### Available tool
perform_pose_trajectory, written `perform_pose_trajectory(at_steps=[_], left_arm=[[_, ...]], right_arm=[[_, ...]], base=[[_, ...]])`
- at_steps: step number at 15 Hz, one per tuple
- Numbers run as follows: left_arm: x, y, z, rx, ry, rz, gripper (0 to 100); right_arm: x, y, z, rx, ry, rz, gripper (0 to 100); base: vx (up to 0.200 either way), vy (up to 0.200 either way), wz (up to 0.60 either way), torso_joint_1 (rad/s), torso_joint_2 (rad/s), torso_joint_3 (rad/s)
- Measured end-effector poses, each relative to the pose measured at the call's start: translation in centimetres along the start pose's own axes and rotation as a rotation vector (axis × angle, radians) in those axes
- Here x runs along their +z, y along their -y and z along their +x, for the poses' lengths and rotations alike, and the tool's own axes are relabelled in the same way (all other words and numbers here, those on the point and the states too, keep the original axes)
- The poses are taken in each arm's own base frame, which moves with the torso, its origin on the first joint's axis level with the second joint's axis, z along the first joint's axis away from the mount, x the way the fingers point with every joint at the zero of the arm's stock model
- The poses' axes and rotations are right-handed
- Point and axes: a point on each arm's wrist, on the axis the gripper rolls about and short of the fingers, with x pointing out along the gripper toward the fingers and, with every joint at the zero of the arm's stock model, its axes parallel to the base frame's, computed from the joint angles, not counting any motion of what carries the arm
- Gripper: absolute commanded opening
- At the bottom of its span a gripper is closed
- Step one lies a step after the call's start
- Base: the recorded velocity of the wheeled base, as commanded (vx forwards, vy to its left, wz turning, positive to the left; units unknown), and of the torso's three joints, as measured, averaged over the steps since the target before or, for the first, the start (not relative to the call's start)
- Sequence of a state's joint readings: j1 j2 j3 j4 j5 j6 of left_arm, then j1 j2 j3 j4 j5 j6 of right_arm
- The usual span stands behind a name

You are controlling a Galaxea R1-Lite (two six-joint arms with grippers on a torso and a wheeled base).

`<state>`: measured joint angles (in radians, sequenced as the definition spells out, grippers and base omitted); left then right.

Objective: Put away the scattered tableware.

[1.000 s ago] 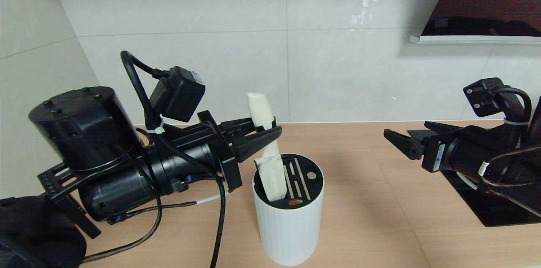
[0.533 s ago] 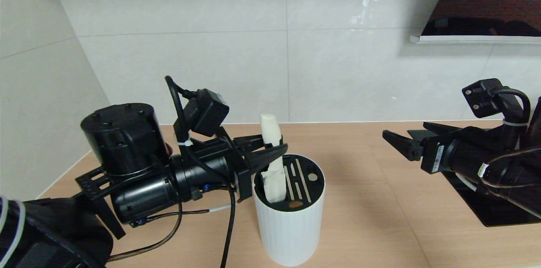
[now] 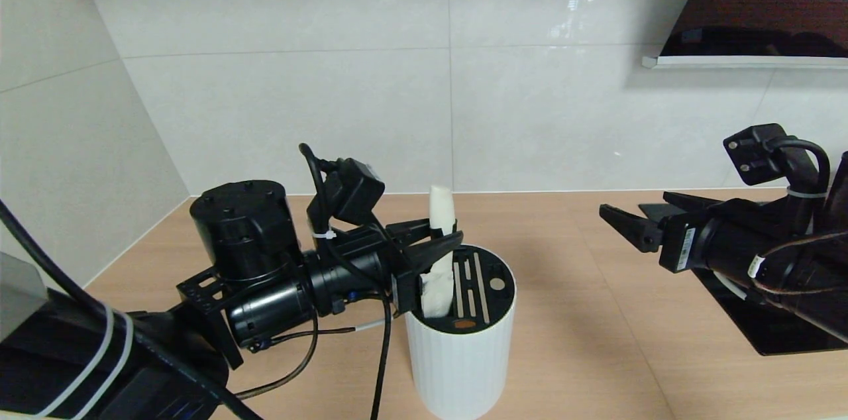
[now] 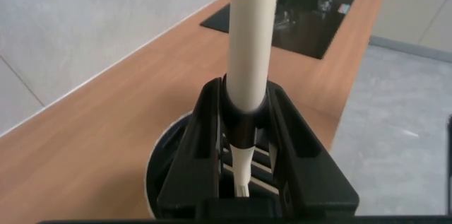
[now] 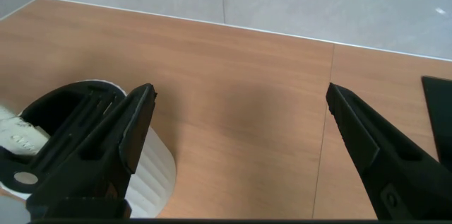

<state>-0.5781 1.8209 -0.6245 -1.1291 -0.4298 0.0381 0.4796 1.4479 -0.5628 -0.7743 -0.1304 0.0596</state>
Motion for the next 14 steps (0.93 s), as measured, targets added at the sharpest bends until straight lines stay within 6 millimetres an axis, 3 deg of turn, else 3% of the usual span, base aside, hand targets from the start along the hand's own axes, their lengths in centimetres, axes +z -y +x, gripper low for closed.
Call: perform_pose_trajectory(at_steps=[6,7,14], left_arm=[[-0.1,-0.3,0.4,0.034,0.027,0.010,0],[-0.1,-0.3,0.5,0.038,0.033,0.012,100],[0.9,-0.2,0.1,0.050,0.067,0.022,100]], right_arm=[[0.0,0.0,0.0,0.001,-0.001,0.000,100],[0.0,0.0,0.0,0.002,-0.001,0.000,100],[-0.1,0.0,0.0,0.002,-0.003,0.000,100]], base=[[0.000,0.000,0.00,0.000,0.00,0.000],[0.000,0.000,0.00,0.000,0.00,0.000],[0.000,0.000,0.00,0.000,0.00,0.000]])
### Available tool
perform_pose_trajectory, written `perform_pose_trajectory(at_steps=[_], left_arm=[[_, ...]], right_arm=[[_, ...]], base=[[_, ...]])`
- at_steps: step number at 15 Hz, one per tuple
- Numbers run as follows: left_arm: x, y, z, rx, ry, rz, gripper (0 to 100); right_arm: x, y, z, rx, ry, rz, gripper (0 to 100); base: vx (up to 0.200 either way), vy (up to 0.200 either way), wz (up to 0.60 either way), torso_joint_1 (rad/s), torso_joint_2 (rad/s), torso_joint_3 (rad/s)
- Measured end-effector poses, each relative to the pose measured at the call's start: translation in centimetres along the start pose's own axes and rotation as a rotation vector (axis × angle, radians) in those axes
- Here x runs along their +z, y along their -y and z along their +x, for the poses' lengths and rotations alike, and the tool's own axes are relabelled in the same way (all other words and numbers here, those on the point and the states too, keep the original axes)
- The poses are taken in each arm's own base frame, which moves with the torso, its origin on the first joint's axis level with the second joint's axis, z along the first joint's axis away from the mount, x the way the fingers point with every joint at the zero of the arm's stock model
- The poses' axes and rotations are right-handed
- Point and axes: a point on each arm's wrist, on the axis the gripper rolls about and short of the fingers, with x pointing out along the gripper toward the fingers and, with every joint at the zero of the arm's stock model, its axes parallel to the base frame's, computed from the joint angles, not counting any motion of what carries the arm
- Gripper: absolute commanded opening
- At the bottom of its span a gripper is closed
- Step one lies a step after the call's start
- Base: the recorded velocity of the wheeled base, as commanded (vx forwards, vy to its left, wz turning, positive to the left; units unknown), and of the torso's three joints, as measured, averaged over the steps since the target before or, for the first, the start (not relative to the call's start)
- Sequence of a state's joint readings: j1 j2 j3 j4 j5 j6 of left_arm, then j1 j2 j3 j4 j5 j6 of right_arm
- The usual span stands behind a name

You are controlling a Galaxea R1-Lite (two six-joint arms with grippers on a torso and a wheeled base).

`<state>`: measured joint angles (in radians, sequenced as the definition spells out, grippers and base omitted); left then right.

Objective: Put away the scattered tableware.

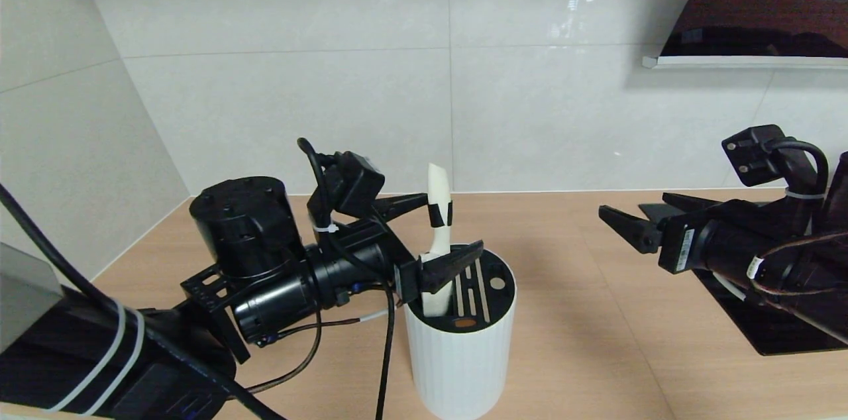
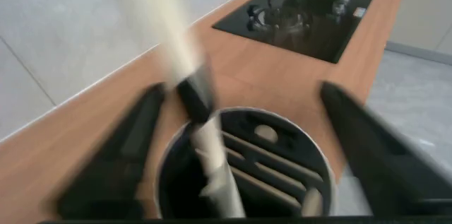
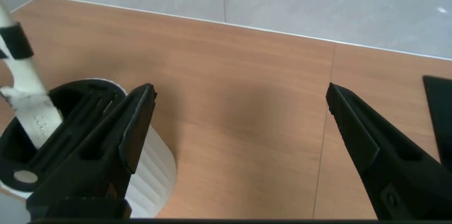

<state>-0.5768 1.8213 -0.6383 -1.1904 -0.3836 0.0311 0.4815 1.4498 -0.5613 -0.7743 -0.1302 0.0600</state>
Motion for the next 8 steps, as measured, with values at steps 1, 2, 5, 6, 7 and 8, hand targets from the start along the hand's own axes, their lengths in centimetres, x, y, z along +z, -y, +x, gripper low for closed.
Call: perform_pose_trajectory(at_steps=[1,2,5,6,7,8], left_arm=[[0.5,0.1,-0.2,0.002,0.014,0.005,100],[0.9,0.2,-0.4,0.002,0.026,0.010,100],[1.8,0.4,-1.1,0.007,0.051,0.020,100],[2.0,0.5,-1.3,0.013,0.057,0.023,100],[2.3,0.6,-1.7,0.020,0.063,0.024,100],[2.9,0.8,-2.4,0.030,0.079,0.029,100]], right_arm=[[0.0,0.0,0.0,0.000,0.000,0.000,100],[0.0,0.0,0.0,-0.001,0.000,0.000,100],[0.0,0.0,0.0,-0.001,0.000,0.000,100],[0.0,0.0,0.0,-0.001,0.001,0.000,100],[0.1,0.0,-0.1,-0.003,0.005,0.001,100],[0.3,0.1,-0.3,-0.004,0.015,0.002,100]], base=[[0.000,0.000,0.00,0.000,0.00,0.000],[0.000,0.000,0.00,0.000,0.00,0.000],[0.000,0.000,0.00,0.000,0.00,0.000],[0.000,0.000,0.00,0.000,0.00,0.000],[0.000,0.000,0.00,0.000,0.00,0.000],[0.000,0.000,0.00,0.000,0.00,0.000]])
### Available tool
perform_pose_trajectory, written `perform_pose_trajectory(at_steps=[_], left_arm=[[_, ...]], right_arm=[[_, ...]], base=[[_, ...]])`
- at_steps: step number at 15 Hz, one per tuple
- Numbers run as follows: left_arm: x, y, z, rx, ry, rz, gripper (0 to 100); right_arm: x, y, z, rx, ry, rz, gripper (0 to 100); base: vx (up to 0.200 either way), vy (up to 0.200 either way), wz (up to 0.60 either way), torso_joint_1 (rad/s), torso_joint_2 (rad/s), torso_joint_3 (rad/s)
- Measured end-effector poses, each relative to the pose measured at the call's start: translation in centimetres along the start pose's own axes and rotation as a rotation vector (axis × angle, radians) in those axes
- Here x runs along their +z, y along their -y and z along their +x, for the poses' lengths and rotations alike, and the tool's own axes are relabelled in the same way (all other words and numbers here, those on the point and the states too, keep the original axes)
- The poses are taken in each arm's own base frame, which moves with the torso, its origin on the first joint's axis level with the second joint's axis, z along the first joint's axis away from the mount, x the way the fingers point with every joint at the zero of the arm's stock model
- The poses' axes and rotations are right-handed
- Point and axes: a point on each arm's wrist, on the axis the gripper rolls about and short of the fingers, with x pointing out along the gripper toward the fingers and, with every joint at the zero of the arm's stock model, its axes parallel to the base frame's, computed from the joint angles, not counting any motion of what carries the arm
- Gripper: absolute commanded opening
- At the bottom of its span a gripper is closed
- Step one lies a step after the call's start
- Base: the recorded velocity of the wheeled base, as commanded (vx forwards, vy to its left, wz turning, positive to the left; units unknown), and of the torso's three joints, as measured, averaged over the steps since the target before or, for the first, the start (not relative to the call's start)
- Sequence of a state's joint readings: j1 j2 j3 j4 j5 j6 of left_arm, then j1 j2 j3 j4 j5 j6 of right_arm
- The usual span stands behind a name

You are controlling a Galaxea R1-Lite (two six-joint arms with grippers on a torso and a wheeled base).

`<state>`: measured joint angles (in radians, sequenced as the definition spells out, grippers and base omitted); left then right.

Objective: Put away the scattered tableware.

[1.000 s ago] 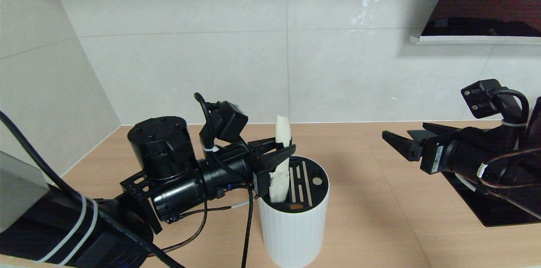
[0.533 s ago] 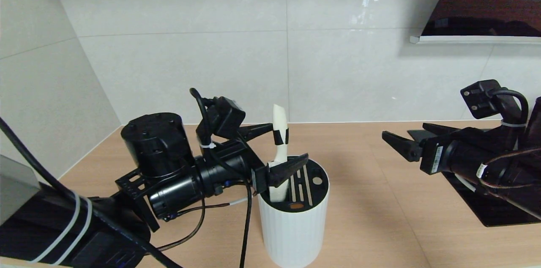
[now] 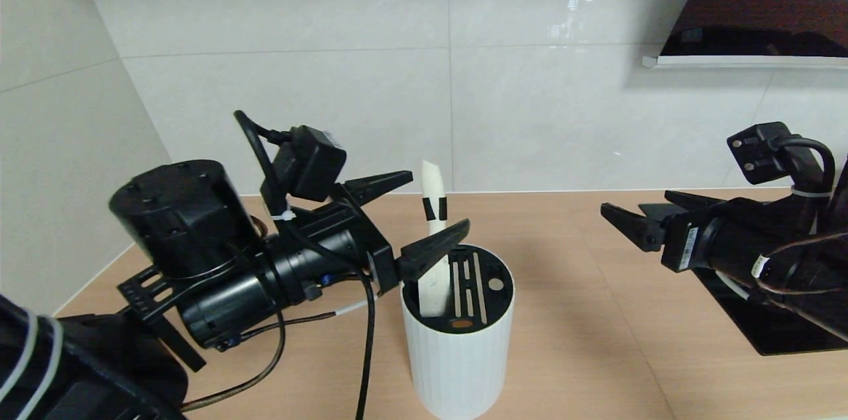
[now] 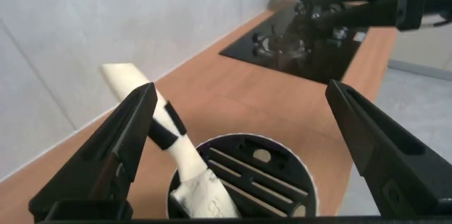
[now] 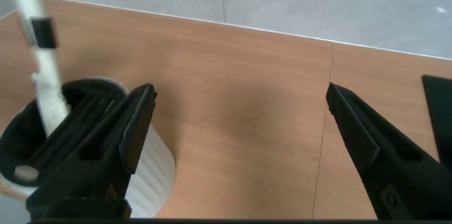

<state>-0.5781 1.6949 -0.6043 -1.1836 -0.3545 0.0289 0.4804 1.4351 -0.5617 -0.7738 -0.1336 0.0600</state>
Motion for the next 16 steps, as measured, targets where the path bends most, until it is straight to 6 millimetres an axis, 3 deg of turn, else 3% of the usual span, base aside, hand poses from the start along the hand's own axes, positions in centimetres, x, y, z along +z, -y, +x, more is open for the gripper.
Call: perform_pose_trajectory(at_steps=[4,9,12,16], left_arm=[[4.3,0.7,-4.3,0.108,0.119,0.007,100],[8.4,1.0,-12.4,0.332,0.159,0.019,100],[8.7,3.2,-17.7,0.418,0.081,-0.022,100],[6.5,8.3,-25.4,0.525,-0.033,-0.081,100]], right_arm=[[1.6,0.2,-2.0,-0.005,0.076,0.010,100],[2.3,3.0,-7.4,-0.182,0.137,0.018,100],[1.3,4.2,-11.8,-0.285,0.105,0.016,100],[-1.0,3.7,-20.6,-0.392,0.002,-0.017,100]], base=[[0.000,0.000,0.00,0.000,0.00,0.000],[0.000,0.000,0.00,0.000,0.00,0.000],[0.000,0.000,0.00,0.000,0.00,0.000],[0.000,0.000,0.00,0.000,0.00,0.000]])
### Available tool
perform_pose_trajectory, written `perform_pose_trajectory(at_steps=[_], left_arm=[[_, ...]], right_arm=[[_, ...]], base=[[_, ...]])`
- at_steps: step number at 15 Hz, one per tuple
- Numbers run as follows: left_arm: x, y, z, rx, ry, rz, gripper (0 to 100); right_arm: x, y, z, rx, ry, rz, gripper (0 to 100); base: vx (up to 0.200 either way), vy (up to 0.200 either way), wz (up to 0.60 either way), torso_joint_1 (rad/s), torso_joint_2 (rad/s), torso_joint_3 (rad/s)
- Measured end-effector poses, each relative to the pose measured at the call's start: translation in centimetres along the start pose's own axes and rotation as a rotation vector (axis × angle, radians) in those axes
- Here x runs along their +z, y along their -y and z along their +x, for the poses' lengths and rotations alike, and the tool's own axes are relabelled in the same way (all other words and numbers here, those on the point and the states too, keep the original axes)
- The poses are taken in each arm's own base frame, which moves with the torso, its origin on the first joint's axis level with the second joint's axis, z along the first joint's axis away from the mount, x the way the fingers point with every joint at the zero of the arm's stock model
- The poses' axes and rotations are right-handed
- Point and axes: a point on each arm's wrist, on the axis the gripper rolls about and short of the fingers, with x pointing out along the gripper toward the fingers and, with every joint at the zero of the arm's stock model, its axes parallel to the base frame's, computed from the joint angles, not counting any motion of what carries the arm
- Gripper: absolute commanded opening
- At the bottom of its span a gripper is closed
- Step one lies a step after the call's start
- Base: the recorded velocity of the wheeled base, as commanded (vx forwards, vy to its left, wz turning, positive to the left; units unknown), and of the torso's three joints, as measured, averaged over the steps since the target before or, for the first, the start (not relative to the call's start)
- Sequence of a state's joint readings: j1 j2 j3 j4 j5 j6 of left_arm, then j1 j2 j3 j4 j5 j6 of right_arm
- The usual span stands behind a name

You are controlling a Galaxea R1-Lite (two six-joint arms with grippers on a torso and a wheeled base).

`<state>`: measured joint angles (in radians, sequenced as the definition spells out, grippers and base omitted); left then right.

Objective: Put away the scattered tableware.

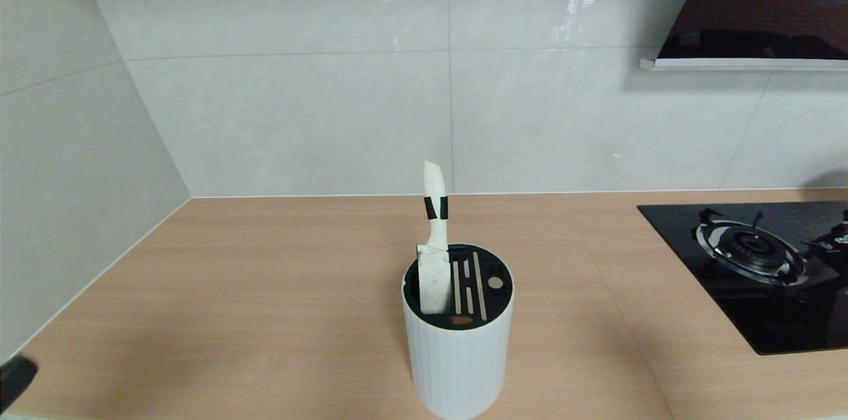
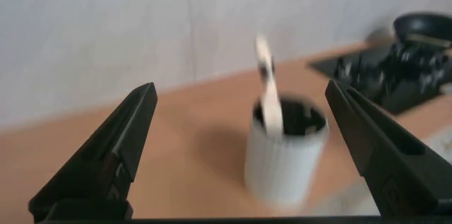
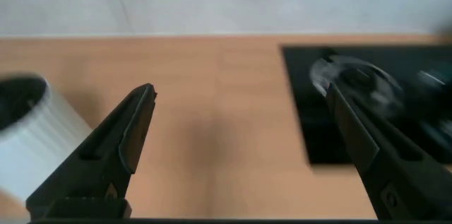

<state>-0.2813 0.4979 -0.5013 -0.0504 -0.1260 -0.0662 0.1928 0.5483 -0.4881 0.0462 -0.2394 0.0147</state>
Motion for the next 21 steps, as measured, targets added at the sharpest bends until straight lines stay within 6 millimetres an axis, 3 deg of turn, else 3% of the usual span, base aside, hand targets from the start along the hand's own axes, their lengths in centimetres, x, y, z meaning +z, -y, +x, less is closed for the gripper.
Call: perform_pose_trajectory(at_steps=[2,4,8,13,16,18,21], left_arm=[[-1.9,0.3,-3.1,0.098,0.023,-0.003,100],[-4.1,0.7,-4.6,0.171,0.052,0.000,100],[-7.1,1.1,-5.4,0.246,0.106,-0.042,100],[-10.6,0.8,-5.1,0.308,0.102,-0.038,100],[-13.4,0.2,-4.4,0.350,0.026,0.069,100],[-14.0,0.1,-4.3,0.369,0.005,0.079,100],[-14.6,-0.1,-4.3,0.414,-0.034,0.068,100]], right_arm=[[-0.1,1.2,-4.5,-0.102,0.015,-0.002,100],[-0.2,1.7,-8.1,-0.200,0.113,0.024,100],[-3.3,1.4,-11.3,-0.295,0.142,0.039,100],[-6.0,1.1,-10.7,-0.311,0.129,0.116,100],[-8.7,1.0,-7.7,-0.315,0.098,0.110,100],[-10.4,0.9,-5.8,-0.311,0.119,0.098,100],[-12.4,0.4,-3.9,-0.129,0.180,0.065,100]], base=[[0.000,0.000,0.00,0.000,0.00,0.000],[0.000,0.000,0.00,0.000,0.00,0.000],[0.000,0.000,0.00,0.000,0.00,0.000],[0.000,0.000,0.00,0.000,0.00,0.000],[0.000,0.000,0.00,0.000,0.00,0.000],[0.000,0.000,0.00,0.000,0.00,0.000],[0.000,0.000,0.00,0.000,0.00,0.000]])
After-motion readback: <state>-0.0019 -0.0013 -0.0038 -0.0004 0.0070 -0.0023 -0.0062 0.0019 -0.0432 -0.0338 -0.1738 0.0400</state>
